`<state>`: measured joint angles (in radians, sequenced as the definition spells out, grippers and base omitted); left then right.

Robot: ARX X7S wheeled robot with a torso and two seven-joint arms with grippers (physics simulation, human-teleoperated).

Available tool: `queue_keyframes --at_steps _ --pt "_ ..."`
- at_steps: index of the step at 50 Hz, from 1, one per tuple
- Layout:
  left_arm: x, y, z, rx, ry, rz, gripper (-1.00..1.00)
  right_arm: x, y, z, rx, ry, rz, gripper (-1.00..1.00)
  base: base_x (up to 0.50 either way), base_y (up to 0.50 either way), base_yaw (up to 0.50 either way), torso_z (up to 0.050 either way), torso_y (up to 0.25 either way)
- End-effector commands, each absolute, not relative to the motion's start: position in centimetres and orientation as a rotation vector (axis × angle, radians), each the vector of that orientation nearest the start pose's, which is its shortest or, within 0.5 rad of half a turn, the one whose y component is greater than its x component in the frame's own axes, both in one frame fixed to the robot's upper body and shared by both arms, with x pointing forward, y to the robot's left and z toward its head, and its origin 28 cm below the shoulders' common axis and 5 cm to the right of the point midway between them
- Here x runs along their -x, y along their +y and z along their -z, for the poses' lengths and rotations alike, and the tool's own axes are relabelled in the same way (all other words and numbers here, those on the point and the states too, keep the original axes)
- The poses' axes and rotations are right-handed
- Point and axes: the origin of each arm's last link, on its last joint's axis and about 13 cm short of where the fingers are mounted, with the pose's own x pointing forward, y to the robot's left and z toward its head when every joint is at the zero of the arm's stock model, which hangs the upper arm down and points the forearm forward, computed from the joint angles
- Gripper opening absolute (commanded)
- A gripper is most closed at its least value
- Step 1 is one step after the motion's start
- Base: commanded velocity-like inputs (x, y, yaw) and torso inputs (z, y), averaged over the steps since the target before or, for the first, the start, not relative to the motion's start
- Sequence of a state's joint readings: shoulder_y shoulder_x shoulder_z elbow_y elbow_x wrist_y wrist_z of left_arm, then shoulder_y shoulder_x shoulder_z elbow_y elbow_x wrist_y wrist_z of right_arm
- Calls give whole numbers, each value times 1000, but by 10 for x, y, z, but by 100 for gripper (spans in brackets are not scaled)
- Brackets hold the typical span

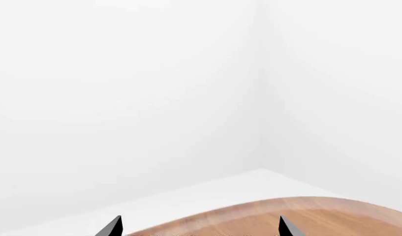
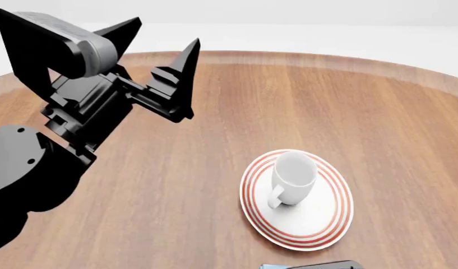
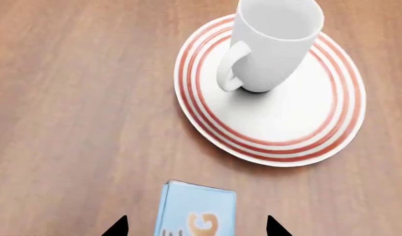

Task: Pick up the white mug and put it on the plate, and put the chocolate pudding to the right of the plate.

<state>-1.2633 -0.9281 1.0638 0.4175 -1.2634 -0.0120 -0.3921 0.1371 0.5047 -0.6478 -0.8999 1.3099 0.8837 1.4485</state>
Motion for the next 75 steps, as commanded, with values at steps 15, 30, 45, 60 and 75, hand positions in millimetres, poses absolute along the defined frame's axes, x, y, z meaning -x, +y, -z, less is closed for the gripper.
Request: queue_keyframes --at_steps 15,30,45,60,75 --pt "-262 224 -281 22 -404 586 100 -94 -35 -120 30 607 -95 100 0 0 0 0 0" --pt "-262 223 -279 17 -399 590 100 -103 -37 -114 7 633 -48 100 0 0 0 0 0" --pt "-262 224 -278 23 -397 585 100 -101 -34 -110 7 651 -67 100 0 0 0 0 0" --pt "-263 223 -277 20 -393 585 100 -108 -36 -103 -14 681 -42 100 0 0 0 0 0" --pt "-264 225 -275 21 -392 577 100 -109 -33 -93 -1 706 -83 100 0 0 0 0 0"
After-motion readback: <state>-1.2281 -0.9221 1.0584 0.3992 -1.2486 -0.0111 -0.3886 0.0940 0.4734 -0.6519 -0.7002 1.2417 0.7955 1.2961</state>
